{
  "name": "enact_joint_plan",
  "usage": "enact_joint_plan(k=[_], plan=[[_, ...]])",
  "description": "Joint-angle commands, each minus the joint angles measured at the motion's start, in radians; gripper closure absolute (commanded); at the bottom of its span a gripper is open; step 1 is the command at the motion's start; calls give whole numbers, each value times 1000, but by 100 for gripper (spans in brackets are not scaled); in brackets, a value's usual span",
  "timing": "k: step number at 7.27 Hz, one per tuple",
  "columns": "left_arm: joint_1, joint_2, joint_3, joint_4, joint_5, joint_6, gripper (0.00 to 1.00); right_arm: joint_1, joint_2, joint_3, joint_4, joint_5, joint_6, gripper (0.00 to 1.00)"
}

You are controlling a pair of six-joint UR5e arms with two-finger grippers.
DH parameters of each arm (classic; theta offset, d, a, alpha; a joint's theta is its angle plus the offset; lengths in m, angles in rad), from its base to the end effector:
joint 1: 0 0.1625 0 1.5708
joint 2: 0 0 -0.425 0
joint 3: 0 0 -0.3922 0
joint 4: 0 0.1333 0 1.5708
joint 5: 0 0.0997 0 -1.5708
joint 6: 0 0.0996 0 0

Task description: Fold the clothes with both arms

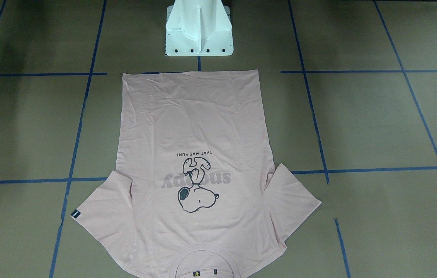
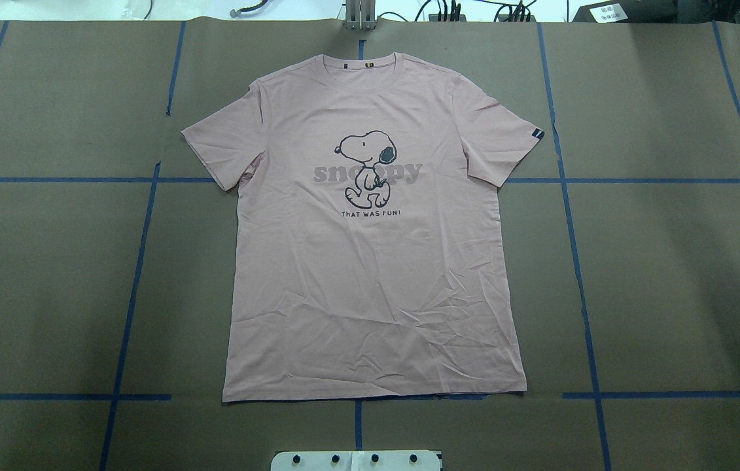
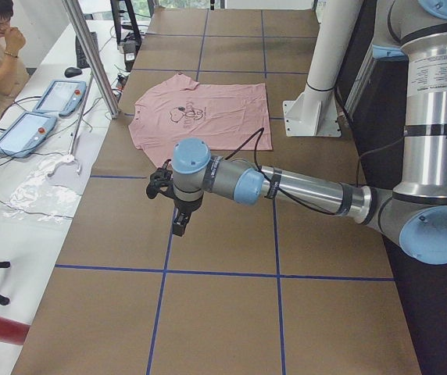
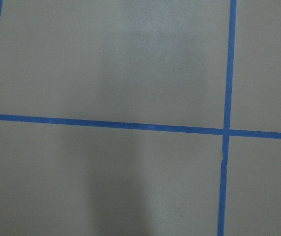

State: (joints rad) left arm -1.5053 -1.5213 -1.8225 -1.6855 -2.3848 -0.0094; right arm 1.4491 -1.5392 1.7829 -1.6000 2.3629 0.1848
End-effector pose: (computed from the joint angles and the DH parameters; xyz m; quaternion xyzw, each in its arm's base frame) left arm -0.0294 -0.4822 0.5421 0.1302 0.3960 0.0879 0.9047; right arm 0.0005 -0.5102 0.5398 0.0390 -0.3941 -0.0123 0.9181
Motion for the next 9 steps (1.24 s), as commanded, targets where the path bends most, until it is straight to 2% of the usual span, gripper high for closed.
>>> enact_joint_plan(k=[1, 5, 6, 7, 8, 9], plan=[[10, 18, 3, -3, 6, 31, 0, 7, -27, 3, 0, -8, -7, 0], [17, 18, 32, -10, -5, 28, 0, 7, -21, 9, 0, -19, 2, 0], [25, -3, 75, -51, -26, 29, 0, -25, -13, 4, 2, -19, 2, 0], [34, -3, 75, -127, -37, 29, 0, -45, -12, 4, 55, -17, 14, 0], [40, -5, 80, -146, -37, 32, 0, -93, 5, -38, 113, -20, 97, 0], [46, -5, 68, -146, -42, 28, 0, -149, 75, -136, 244, -25, 309, 0]])
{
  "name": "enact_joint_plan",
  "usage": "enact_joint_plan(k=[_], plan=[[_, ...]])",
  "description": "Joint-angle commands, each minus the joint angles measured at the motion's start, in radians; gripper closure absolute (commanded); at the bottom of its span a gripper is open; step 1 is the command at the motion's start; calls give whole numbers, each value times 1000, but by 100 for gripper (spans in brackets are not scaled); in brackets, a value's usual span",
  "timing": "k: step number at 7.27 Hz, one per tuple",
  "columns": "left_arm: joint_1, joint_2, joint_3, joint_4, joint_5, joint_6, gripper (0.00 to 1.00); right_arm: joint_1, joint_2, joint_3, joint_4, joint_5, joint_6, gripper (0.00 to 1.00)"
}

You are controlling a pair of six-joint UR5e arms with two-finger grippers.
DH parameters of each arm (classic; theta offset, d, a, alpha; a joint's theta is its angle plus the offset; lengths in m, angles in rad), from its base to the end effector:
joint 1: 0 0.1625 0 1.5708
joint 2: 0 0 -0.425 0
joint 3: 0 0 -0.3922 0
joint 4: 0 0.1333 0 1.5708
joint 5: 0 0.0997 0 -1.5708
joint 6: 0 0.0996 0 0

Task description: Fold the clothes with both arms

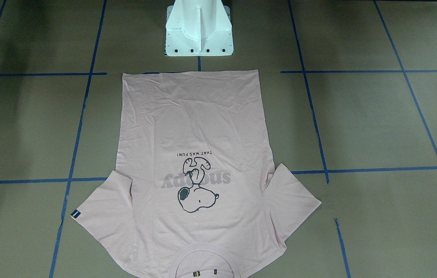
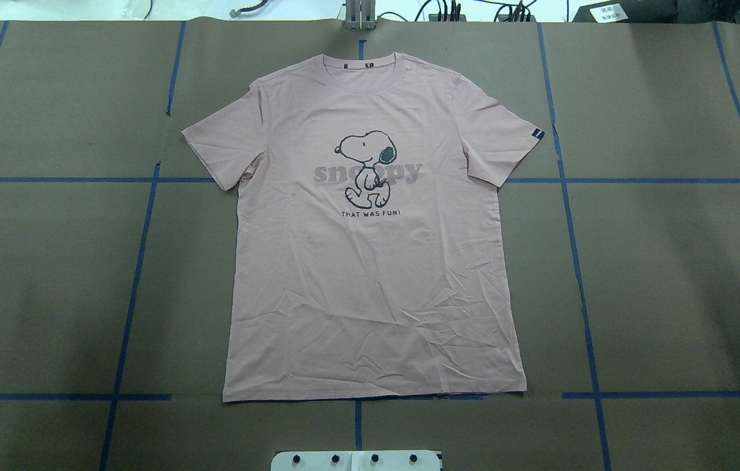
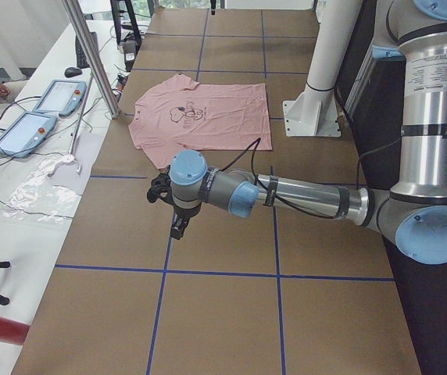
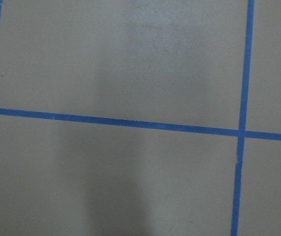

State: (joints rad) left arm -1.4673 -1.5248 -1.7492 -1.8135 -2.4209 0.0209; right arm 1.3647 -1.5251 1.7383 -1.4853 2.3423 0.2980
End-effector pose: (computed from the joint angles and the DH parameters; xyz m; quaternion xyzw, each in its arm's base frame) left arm -0.0079 -0.4895 0.5599 0.1530 0.4118 0.1324 0.8885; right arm -0.0437 -0.5211 0.5430 0.0407 -0.3947 -0.0138 0.9178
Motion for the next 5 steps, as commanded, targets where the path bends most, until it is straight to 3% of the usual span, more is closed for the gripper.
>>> enact_joint_plan(k=[1, 2, 3, 5], plan=[[8, 0, -7, -20, -36, -1, 0, -160, 132, -179, 307, -21, 415, 0], [8, 0, -3, -20, -37, -2, 0, -256, 267, -280, 386, -82, 629, 5], [7, 2, -6, -18, -37, -2, 0, -365, 358, -323, 384, -218, 747, 9], [8, 0, 11, -18, -37, -1, 0, -387, 503, -475, 387, -278, 824, 11]])
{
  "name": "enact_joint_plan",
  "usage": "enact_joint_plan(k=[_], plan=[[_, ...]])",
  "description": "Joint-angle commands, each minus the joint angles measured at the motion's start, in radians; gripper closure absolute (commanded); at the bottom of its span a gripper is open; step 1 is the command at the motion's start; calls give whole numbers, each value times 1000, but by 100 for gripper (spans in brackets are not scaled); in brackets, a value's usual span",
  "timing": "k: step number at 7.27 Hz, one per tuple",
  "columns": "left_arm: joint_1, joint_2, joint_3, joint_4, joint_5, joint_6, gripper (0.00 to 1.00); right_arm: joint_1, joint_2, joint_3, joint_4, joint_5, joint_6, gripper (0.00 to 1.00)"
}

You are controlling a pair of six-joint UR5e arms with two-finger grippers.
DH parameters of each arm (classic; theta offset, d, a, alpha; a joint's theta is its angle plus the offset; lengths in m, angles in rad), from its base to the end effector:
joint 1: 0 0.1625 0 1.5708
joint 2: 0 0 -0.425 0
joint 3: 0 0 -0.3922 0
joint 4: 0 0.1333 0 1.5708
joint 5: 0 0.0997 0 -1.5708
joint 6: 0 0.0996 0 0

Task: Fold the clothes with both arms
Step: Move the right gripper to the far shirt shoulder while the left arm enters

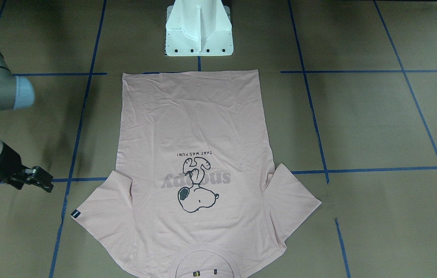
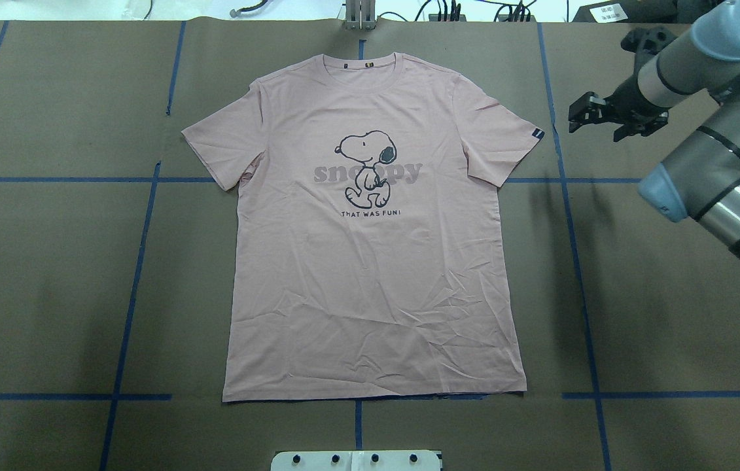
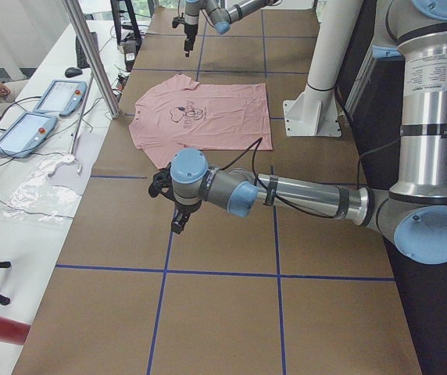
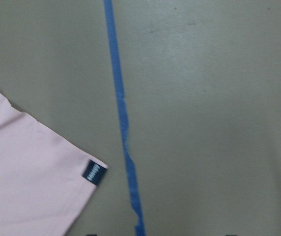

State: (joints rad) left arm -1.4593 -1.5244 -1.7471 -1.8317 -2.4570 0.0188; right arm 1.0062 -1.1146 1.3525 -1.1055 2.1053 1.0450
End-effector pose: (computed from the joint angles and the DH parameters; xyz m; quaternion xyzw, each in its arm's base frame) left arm -0.0018 -0.4886 0.5565 0.1557 0.4283 0.1408 0.8789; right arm -0.3047 -0.6354 0.4525 0.0516 -0.4113 0.1271 0.9011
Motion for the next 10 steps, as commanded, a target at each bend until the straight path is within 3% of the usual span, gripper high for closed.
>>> enact_joint_plan(k=[1, 3, 5, 7, 8, 9, 10], plan=[[1, 1, 8, -1, 0, 3, 0, -34, 139, -146, 9, -42, 105, 12], [1, 0, -2, -3, 0, 6, 0, -35, 185, -246, 7, -44, 107, 13], [1, 0, 4, -35, -2, 4, 0, -41, 203, -303, 9, -57, 109, 24], [1, 1, -2, -35, -2, 3, 0, -60, 207, -309, 9, -64, 109, 37], [-1, 1, -5, -35, -2, 7, 0, -63, 210, -309, 9, -62, 110, 39], [-1, 1, -5, -35, -2, 9, 0, -64, 208, -309, 9, -62, 109, 45], [1, 1, -5, -35, -2, 10, 0, -66, 206, -309, 9, -64, 110, 67]])
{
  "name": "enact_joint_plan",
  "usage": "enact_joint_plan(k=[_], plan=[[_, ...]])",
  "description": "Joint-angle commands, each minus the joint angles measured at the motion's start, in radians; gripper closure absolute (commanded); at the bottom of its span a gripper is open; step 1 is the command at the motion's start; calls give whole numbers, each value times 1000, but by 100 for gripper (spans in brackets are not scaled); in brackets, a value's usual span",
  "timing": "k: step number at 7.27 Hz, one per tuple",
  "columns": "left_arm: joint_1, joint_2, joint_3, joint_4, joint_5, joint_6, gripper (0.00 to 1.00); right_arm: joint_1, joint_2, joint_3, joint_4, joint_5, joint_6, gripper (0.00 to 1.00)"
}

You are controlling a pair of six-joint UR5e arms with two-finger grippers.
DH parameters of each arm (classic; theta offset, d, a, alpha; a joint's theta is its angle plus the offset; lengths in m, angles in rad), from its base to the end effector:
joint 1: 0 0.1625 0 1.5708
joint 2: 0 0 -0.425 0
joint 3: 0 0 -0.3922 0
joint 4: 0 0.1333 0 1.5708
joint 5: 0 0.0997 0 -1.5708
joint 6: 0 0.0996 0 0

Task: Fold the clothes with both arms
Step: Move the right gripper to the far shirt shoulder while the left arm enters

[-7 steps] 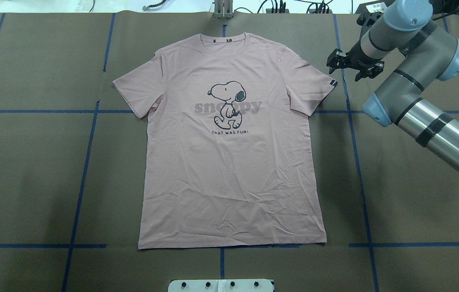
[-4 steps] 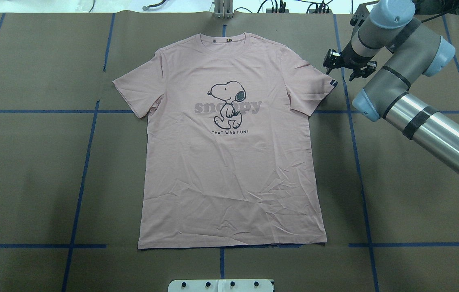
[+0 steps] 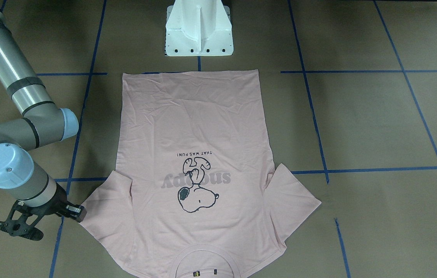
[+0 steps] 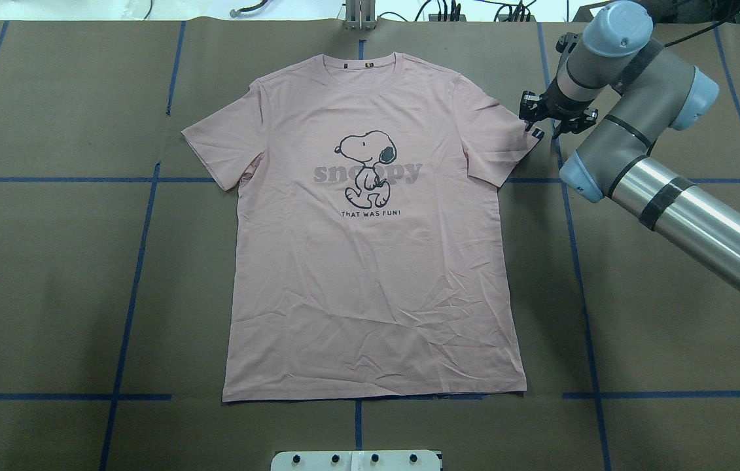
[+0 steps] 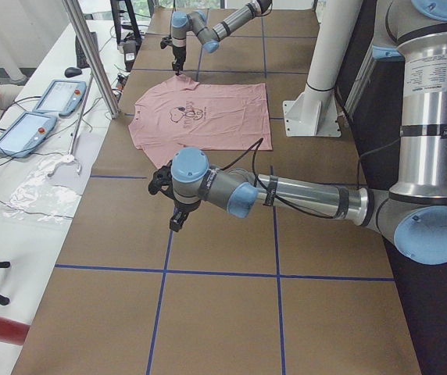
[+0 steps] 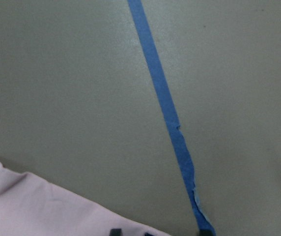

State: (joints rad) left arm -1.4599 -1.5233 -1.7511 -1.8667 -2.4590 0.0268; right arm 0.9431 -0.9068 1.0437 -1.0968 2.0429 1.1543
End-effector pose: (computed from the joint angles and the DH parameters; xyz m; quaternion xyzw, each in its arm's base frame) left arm -0.0020 -0.4886 0.5508 0.1743 0.4275 0.1519 0.8740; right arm -0.3886 -0.6854 0.4592 0.0103 -0.3676 0.1734 0.9136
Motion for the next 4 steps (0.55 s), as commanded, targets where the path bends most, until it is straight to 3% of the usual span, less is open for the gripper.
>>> enact_joint_plan(k=[1, 4], plan=[[0, 0, 2, 0, 0, 2, 0, -3, 2, -1, -1, 0, 1, 100], [0, 0, 12, -2, 0, 2, 0, -4, 18, 10, -3, 3, 4, 100]])
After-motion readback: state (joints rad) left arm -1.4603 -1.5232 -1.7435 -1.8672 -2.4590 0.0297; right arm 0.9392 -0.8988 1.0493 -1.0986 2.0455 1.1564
